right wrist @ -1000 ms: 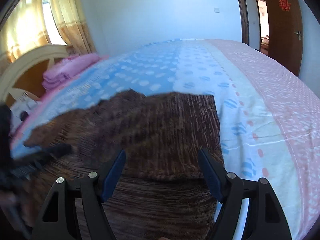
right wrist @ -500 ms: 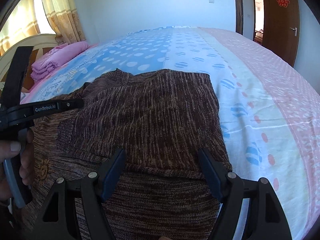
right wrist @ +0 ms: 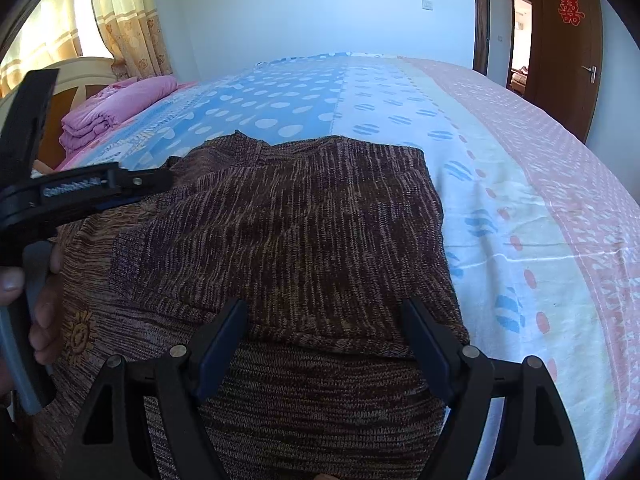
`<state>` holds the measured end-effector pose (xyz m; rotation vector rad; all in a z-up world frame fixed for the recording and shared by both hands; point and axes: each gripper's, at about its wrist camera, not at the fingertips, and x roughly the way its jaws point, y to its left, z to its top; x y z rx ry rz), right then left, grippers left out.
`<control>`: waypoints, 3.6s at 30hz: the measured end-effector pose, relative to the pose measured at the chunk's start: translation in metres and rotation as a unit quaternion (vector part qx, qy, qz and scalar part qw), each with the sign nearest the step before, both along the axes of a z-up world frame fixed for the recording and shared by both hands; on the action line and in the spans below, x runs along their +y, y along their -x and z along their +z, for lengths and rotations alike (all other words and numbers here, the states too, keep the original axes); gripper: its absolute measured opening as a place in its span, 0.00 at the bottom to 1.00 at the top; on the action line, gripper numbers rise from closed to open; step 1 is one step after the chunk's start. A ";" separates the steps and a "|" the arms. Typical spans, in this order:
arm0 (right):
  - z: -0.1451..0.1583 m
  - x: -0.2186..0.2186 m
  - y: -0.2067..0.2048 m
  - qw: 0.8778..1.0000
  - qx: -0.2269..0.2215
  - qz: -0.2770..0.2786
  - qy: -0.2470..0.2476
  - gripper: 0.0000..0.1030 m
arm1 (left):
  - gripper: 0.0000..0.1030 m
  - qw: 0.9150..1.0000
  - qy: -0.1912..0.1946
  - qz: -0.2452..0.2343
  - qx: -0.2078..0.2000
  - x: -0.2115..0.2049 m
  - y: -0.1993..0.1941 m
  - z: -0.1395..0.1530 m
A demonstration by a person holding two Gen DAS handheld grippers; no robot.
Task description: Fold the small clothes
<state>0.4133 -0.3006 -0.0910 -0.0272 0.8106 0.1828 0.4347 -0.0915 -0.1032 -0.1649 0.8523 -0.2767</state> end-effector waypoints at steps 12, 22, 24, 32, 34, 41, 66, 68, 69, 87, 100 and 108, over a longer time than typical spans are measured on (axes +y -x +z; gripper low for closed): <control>0.000 -0.006 0.002 1.000 -0.003 0.000 -0.006 0.78 | 0.02 0.999 -0.043 0.007 -0.002 0.011 -0.015 0.007; 0.000 -0.002 0.002 1.000 -0.004 -0.001 0.000 0.78 | 0.27 0.999 -0.041 -0.006 -0.003 -0.014 -0.011 -0.003; 0.000 -0.002 0.002 1.000 -0.004 -0.001 -0.001 0.78 | 0.08 0.998 -0.054 -0.015 0.011 -0.017 -0.015 -0.011; 0.000 -0.001 0.002 1.000 -0.005 -0.002 -0.001 0.78 | 0.03 0.998 -0.053 0.002 -0.017 0.003 -0.022 0.009; 0.000 -0.002 0.002 1.000 -0.005 -0.002 -0.001 0.78 | 0.02 0.998 -0.060 0.004 -0.009 0.005 -0.026 0.004; 0.000 -0.004 0.003 1.000 -0.006 -0.002 -0.009 0.78 | 0.07 0.998 -0.052 0.035 0.024 0.022 -0.014 -0.006; -0.006 0.119 0.012 0.990 0.023 0.124 0.059 0.82 | 0.69 0.986 -0.123 0.112 -0.005 0.155 0.109 0.016; -0.008 0.122 0.013 0.990 0.020 0.124 0.071 0.82 | 0.69 0.980 -0.138 0.140 -0.001 0.190 0.114 0.014; -0.009 0.125 0.014 0.988 0.017 0.133 0.071 0.82 | 0.70 0.978 -0.143 0.152 0.001 0.203 0.115 0.012; -0.012 0.132 0.018 0.986 0.006 0.142 0.084 0.82 | 0.70 0.942 -0.004 0.335 0.029 0.360 0.125 -0.014; -0.011 0.131 0.020 0.987 0.002 0.140 0.084 0.83 | 0.47 0.920 0.119 0.371 0.042 0.378 0.100 -0.034; -0.011 0.130 0.020 0.987 0.002 0.140 0.083 0.83 | 0.09 0.930 0.116 0.348 0.034 0.376 0.094 -0.026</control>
